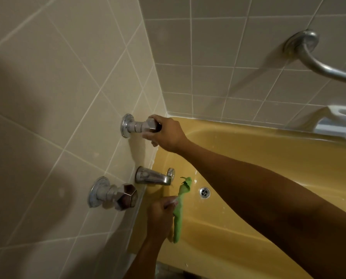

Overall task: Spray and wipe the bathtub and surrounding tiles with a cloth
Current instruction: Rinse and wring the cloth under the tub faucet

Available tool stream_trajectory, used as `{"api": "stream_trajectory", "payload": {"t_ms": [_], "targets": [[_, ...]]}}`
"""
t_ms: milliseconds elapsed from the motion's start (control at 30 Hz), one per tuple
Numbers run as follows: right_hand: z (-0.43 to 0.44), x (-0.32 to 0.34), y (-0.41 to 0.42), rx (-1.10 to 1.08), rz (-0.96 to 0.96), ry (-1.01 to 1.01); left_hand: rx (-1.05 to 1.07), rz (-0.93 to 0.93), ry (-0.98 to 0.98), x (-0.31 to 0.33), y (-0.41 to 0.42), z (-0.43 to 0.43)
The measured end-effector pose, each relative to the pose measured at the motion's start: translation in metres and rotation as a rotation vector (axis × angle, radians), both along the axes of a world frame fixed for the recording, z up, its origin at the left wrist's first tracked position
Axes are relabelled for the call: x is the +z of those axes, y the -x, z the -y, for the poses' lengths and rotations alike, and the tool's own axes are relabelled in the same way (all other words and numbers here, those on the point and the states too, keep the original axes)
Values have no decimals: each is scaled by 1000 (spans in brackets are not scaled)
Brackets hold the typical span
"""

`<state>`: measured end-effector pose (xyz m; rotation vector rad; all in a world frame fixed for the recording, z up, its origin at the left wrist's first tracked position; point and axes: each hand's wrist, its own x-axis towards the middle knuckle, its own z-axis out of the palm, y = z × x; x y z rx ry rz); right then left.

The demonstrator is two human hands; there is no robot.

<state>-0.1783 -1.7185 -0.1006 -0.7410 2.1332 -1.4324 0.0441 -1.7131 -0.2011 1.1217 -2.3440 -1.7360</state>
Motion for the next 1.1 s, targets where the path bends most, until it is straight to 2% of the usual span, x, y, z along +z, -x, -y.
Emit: {"api": "stream_trajectory", "payload": {"t_ms": [67, 100, 133, 167, 267, 300, 400, 533, 833, 1100], "targets": [[-4, -11, -4, 20, -362, -44, 6, 8, 15, 1, 1, 1], [-5, -14, -2, 37, -425, -40, 17, 19, 4, 2, 1, 3], [-7, -17, 1, 56, -388, -24, 29, 35, -12, 4, 3, 4], [-9, -15, 3, 77, -235, 4, 38, 54, -23, 4, 3, 5], [-7, 9, 6, 93, 692, 229, 35, 81, -31, 5, 4, 8], [-4, 17, 7, 50, 887, 263, 33, 77, -30, 6, 4, 8], [5, 29, 10, -75, 1071, 218, 3, 54, -21, 7, 3, 8], [15, 23, 10, -128, 1033, 200, -35, 76, -8, 14, -2, 4], [10, 7, -3, -163, 712, 276, -19, 116, -33, 16, -9, 6], [13, -1, -6, -180, 612, 239, 41, 119, -6, 7, -5, 2]]}}
